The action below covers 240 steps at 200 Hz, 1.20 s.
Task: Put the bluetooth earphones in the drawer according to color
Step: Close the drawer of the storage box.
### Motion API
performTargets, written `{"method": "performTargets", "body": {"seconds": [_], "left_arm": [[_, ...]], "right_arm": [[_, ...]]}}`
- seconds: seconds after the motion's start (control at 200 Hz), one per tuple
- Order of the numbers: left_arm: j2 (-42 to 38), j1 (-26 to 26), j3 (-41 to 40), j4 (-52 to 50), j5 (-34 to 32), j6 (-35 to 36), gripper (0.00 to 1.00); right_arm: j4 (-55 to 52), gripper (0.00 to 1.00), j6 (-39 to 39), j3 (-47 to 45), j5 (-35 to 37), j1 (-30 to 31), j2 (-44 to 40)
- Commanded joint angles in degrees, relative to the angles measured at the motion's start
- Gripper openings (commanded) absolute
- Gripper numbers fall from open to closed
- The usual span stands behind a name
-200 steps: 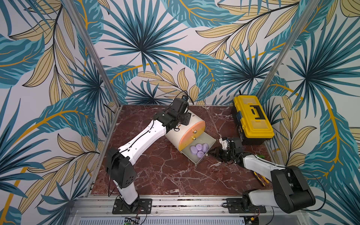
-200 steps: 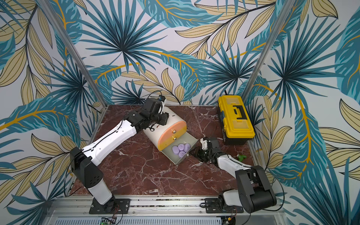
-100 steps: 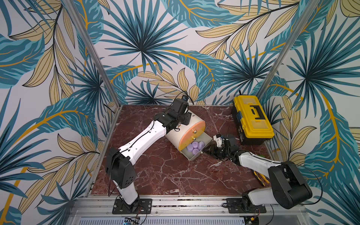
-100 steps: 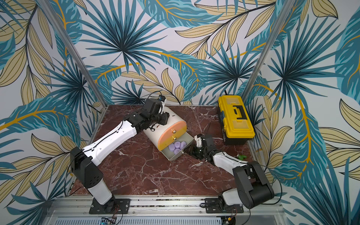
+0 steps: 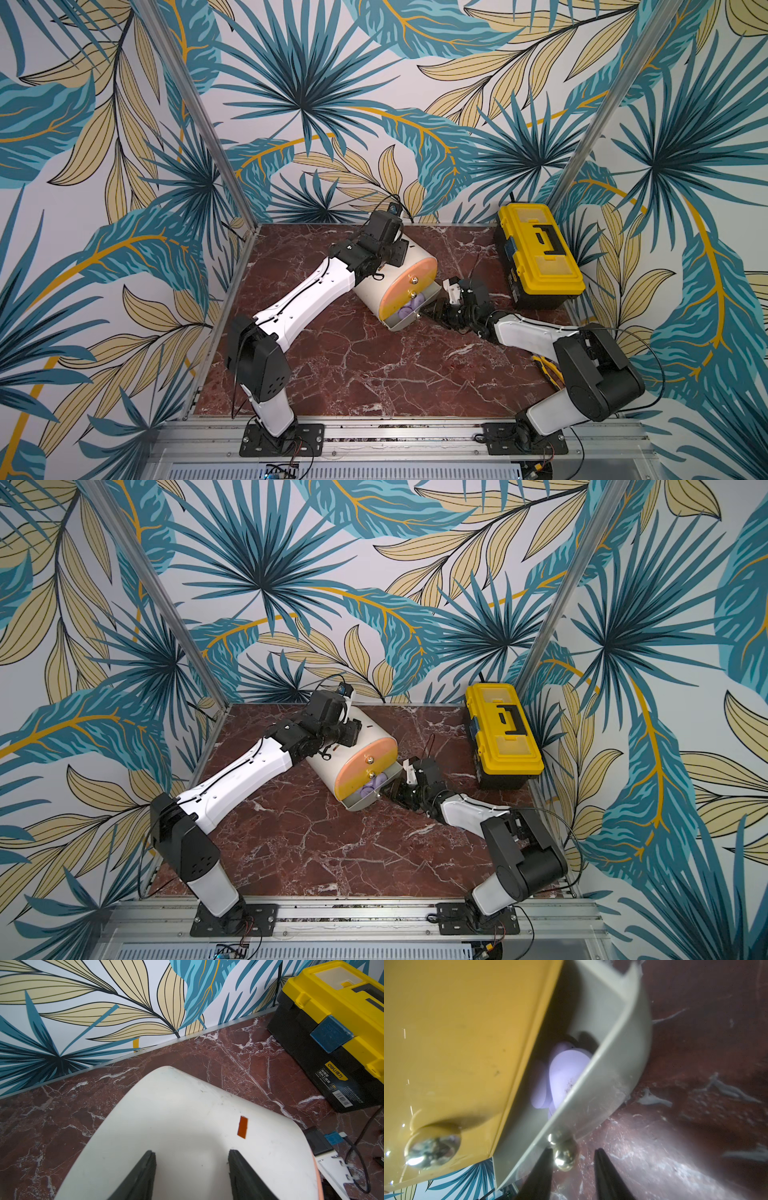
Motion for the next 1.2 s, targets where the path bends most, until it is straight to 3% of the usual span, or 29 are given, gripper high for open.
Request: {"method": "performTargets", "body": {"seconds": [0.0, 0.205, 0.361, 0.446, 0.556, 1.197], "left_arm": [[0.5, -0.8, -3.3, -4.6, 2.3, -1.4, 0.59], [0.2, -0.8, -3.4, -5.1, 2.0, -1.0, 0.59], [-0.1, -0.8, -3.5, -5.1, 1.8, -1.1, 0.6], [-0.2, -0.8, -3.4, -5.1, 1.9, -1.3, 0.6], [0.0, -0.9, -3.4, -5.1, 1.8, -1.4, 0.59], [0.8, -1.0, -2.5, -5.5, 2.3, -1.7, 0.59]], "right_arm": [[6.2, 0.39, 2.7, -1.0, 3.2, 0.5, -0.4], [7.8, 0.39, 2.7, -7.3, 7.3, 0.5, -7.1], [7.9, 0.39, 1.7, -10.0, 6.6, 0.5, -8.4], [11.2, 0.37, 2.1, -11.3, 4.2, 0.5, -7.2], [17.2, 0.28, 4.2, -12.5, 2.2, 0.6, -5.0], [33.1, 0.27, 11.8, -7.9, 6.0, 2.0, 7.8]]}}
